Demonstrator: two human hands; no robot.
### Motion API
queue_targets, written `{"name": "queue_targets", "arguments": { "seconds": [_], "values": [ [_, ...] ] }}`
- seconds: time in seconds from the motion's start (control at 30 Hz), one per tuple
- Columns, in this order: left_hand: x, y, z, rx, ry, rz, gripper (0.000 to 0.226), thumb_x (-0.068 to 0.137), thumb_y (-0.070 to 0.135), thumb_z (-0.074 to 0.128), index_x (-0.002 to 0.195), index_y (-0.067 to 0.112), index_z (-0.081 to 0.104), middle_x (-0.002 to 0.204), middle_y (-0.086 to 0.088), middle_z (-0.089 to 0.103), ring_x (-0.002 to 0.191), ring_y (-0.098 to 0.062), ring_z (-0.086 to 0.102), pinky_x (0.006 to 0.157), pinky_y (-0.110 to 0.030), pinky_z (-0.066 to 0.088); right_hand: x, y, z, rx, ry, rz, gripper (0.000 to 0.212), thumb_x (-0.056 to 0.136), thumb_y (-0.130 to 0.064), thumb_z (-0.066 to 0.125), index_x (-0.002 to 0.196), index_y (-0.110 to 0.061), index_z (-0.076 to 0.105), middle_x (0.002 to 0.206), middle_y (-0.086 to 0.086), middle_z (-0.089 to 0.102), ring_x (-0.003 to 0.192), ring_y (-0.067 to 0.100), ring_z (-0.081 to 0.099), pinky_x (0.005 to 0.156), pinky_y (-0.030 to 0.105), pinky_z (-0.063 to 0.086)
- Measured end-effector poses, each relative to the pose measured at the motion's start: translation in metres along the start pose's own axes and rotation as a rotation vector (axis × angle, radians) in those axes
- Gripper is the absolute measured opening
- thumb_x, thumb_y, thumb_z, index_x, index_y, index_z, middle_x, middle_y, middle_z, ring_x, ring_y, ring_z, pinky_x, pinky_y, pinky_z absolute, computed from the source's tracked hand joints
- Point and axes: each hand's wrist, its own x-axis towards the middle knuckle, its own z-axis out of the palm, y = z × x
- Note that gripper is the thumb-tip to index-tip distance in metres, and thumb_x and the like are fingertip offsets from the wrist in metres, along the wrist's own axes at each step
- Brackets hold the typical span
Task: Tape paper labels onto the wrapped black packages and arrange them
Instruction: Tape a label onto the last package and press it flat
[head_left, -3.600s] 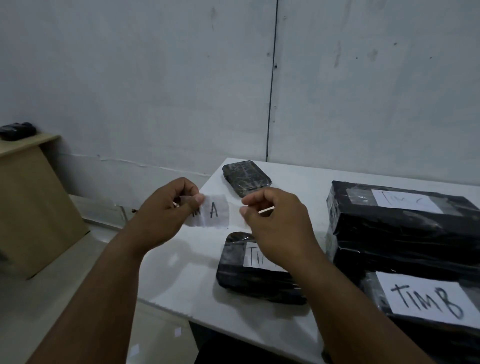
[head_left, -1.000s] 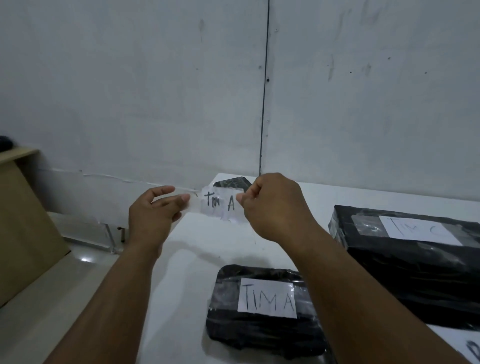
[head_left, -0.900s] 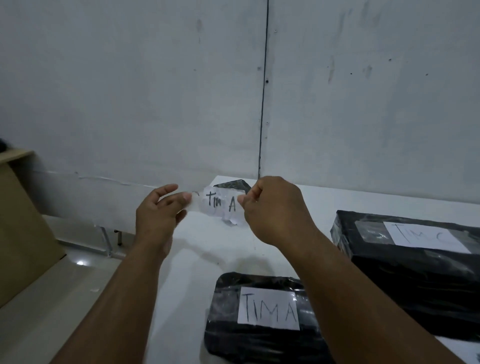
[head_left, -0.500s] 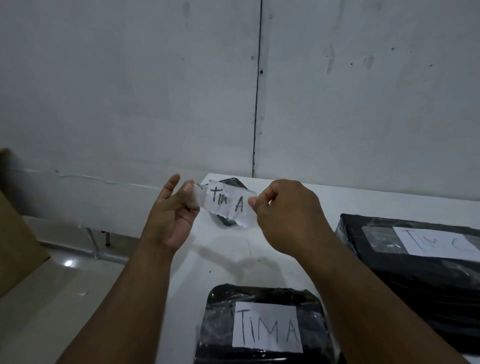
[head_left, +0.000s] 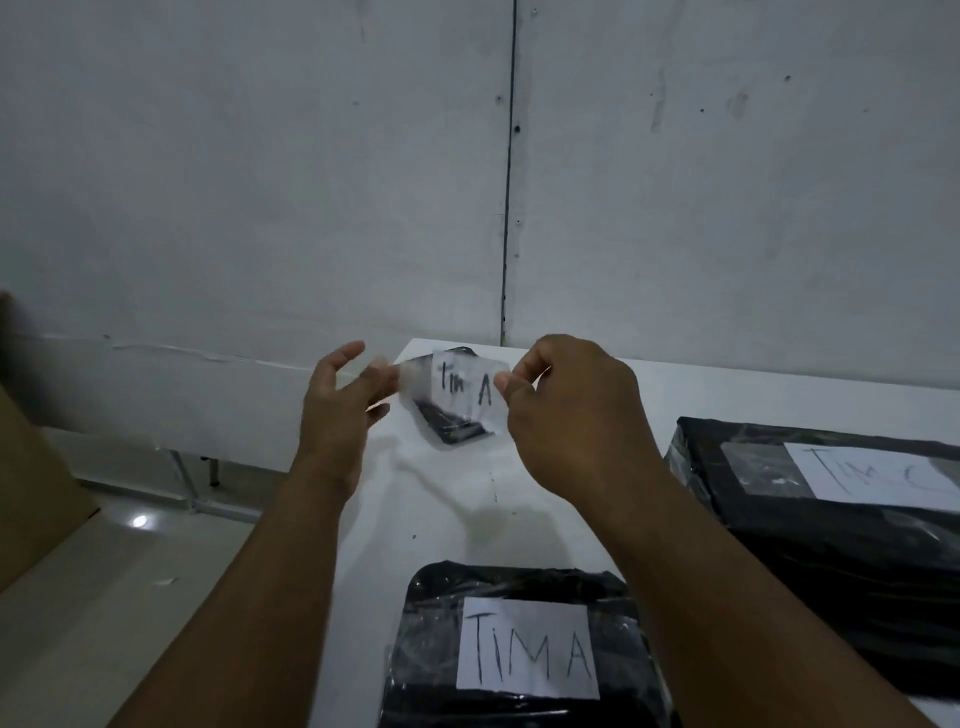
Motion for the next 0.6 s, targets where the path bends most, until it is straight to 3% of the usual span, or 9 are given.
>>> {"name": "queue_targets", "arguments": {
  "seconds": [0.1,0.2,0.27,0.33,0.43,0.5,0.6],
  "values": [
    [0.001,-0.008,0.02,0.371,0.012,0.037,0.037,0.098,0.029,0.064,0.132,0.028,0.05,0.126,0.0,0.063,0.11,-0.02,0.061,0.088,-0.035,0.049,0.002,0.002,-0.001,0.002,0.082,-0.018,0.019,0.096,-0.029,0.066,0.078,-0.024,0.059,0.075,-0.013,0.056,0.068,0.001,0.053,0.053,0.015,0.034],
    [0.008,-0.022,0.037,0.672,0.015,-0.062,0.061,0.089,0.055,0.067,0.136,0.019,0.051,0.127,-0.001,0.059,0.108,-0.02,0.057,0.084,-0.028,0.039,0.002,0.002,-0.002,0.025,0.13,-0.025,0.021,0.096,-0.031,0.066,0.078,-0.024,0.058,0.076,-0.012,0.058,0.07,0.004,0.055,0.056,0.018,0.039],
    [0.014,-0.029,0.044,0.779,0.001,-0.181,0.072,0.077,0.073,0.064,0.123,0.017,0.063,0.119,-0.003,0.068,0.104,-0.025,0.063,0.081,-0.03,0.044,0.003,0.002,-0.003,0.029,0.139,-0.026,0.021,0.096,-0.03,0.066,0.078,-0.024,0.058,0.074,-0.012,0.057,0.067,0.003,0.053,0.054,0.018,0.037],
    [0.018,-0.032,0.047,0.798,0.02,-0.25,0.061,0.08,0.067,0.067,0.11,0.013,0.069,0.105,-0.009,0.07,0.097,-0.029,0.066,0.078,-0.032,0.047,0.003,0.003,-0.004,0.025,0.14,-0.026,0.021,0.096,-0.029,0.066,0.078,-0.024,0.057,0.071,-0.014,0.055,0.065,0.001,0.052,0.053,0.016,0.034],
    [0.025,-0.033,0.049,0.773,0.026,-0.304,0.045,0.088,0.038,0.068,0.117,0.003,0.068,0.11,-0.014,0.068,0.101,-0.033,0.064,0.085,-0.034,0.05,0.004,0.005,-0.005,0.033,0.151,-0.025,0.022,0.096,-0.03,0.066,0.077,-0.024,0.056,0.074,-0.013,0.057,0.068,0.003,0.054,0.054,0.017,0.037],
    [0.031,-0.032,0.046,0.678,0.004,-0.351,0.048,0.08,0.032,0.061,0.119,0.004,0.067,0.114,-0.015,0.069,0.102,-0.034,0.066,0.094,-0.04,0.055,0.005,0.006,-0.005,0.039,0.149,-0.02,0.021,0.096,-0.03,0.066,0.078,-0.024,0.057,0.074,-0.013,0.058,0.069,0.003,0.055,0.055,0.018,0.038],
    [0.042,-0.037,0.035,0.526,0.012,-0.372,0.057,0.072,0.032,0.048,0.12,0.008,0.065,0.108,-0.015,0.072,0.098,-0.035,0.07,0.094,-0.049,0.058,0.005,0.005,-0.007,0.062,0.135,-0.008,0.021,0.096,-0.028,0.066,0.077,-0.024,0.057,0.07,-0.015,0.055,0.065,0.0,0.053,0.053,0.017,0.034]
  ]
}}
